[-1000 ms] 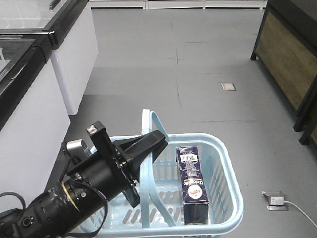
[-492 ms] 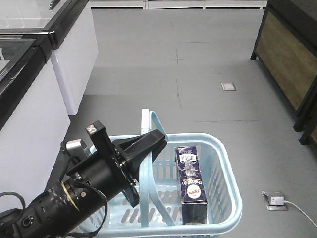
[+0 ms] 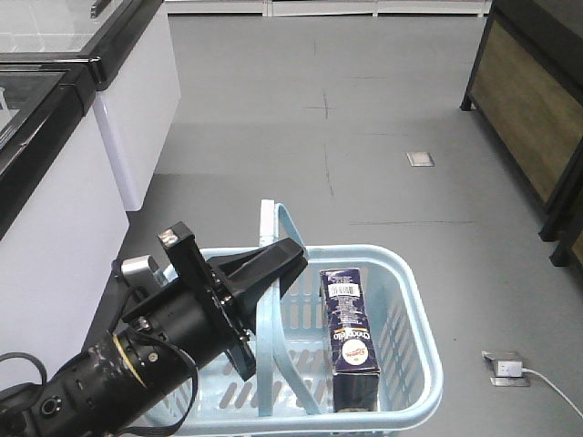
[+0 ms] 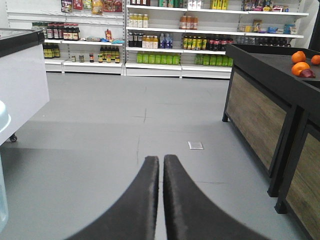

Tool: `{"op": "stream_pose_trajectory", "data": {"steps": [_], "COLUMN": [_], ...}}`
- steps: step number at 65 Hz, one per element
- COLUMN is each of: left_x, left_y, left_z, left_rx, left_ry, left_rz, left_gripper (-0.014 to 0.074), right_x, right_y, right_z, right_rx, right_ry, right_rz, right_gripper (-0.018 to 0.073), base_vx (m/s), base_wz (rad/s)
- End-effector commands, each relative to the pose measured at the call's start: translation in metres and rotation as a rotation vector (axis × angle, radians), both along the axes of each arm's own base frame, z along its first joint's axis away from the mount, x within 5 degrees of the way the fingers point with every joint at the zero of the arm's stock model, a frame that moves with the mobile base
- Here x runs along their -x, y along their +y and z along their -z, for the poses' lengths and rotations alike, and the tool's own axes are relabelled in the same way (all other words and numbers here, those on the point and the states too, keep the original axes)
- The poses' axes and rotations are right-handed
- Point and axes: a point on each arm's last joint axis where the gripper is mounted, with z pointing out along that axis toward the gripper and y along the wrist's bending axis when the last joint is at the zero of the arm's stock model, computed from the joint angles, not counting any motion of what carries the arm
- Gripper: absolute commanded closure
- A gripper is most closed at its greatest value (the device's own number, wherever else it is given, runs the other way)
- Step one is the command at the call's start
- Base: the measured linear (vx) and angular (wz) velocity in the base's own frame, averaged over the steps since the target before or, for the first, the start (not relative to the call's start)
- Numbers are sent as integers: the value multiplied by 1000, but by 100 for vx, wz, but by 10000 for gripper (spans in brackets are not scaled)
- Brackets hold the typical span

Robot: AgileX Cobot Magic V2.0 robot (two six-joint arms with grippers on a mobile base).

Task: Left arm holds basket, right arm returns cookies
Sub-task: 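Hold the basket steady with the left gripper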

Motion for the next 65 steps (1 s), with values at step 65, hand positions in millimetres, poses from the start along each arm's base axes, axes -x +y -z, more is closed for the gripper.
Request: {"op": "stream_pose_trajectory", "data": {"steps": [65], "left_x": [7], "left_y": [5], "left_z": [-41], "left_rx": [246], "left_ry": [-213], "left_rz": [11], "left_gripper": [599], "right_x": [0], "right_y": [0], "right_z": [-1], "right_rx": [14], "right_ry": [-64], "right_rz": [3], "right_gripper": [566], "base_vx": [0], "base_wz": [0]}}
